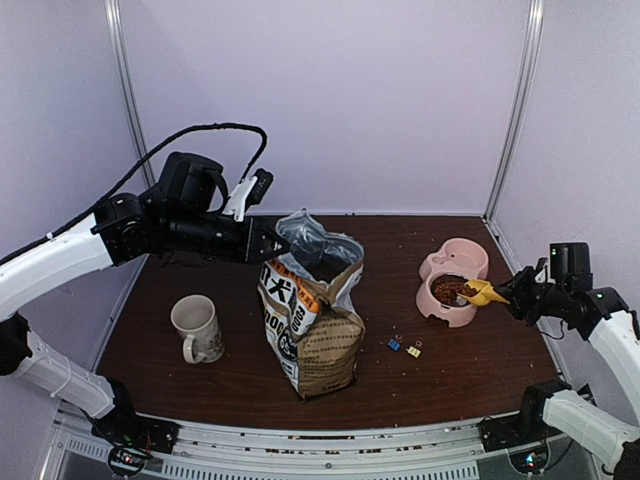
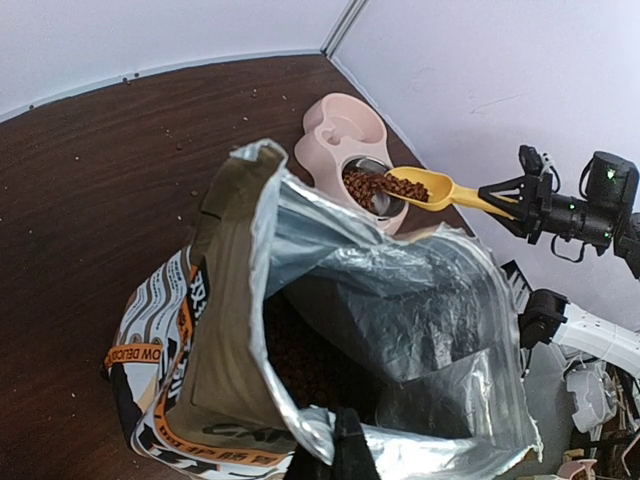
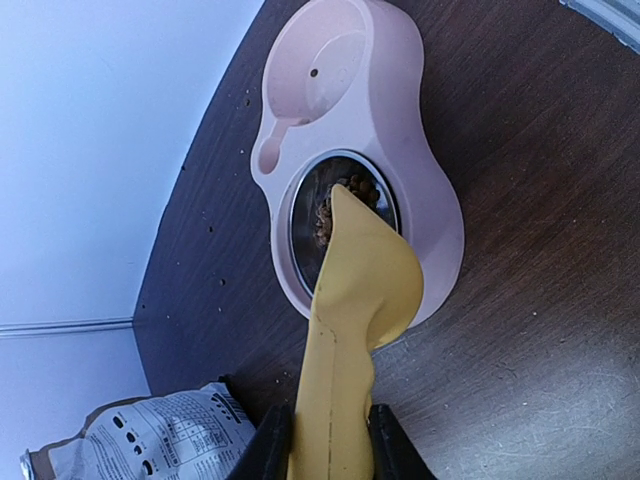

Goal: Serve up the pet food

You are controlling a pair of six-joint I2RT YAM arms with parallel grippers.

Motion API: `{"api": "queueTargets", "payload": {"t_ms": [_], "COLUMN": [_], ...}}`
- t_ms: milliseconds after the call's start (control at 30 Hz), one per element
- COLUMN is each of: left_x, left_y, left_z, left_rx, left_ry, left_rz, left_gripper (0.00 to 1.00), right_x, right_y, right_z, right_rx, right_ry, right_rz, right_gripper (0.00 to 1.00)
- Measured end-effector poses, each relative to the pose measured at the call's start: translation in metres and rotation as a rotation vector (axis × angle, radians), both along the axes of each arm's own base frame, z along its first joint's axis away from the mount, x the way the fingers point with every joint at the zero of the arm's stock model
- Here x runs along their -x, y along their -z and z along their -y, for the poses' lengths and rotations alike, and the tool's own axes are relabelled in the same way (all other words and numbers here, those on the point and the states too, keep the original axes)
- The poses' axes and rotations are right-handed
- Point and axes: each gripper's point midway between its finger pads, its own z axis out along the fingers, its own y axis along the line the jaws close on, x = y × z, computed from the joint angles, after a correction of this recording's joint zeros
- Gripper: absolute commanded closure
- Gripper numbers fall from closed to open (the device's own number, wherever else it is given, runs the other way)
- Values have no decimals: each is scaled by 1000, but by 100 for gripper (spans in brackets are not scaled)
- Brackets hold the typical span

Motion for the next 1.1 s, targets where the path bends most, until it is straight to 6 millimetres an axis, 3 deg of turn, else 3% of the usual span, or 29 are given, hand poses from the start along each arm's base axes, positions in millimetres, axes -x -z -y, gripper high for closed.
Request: {"api": "queueTargets", "payload": {"t_ms": [867, 1000, 1100], "left_x": [3, 5, 7], "left_y": [-1, -2, -2], "left_z": [1, 0, -1], "left_rx": [-2, 2, 12], "left_ry": [34, 40, 52], "left_rz": [11, 10, 17], "left_gripper": [100, 100, 100], "right_x": [-11, -14, -15], "right_y": [-50, -75, -111], "right_z": [7, 1, -22], "right_rx": [416, 460, 439], "right_ry": [-330, -371, -437], "right_rz": [-115, -50, 60], "right_gripper": [91, 91, 91]}}
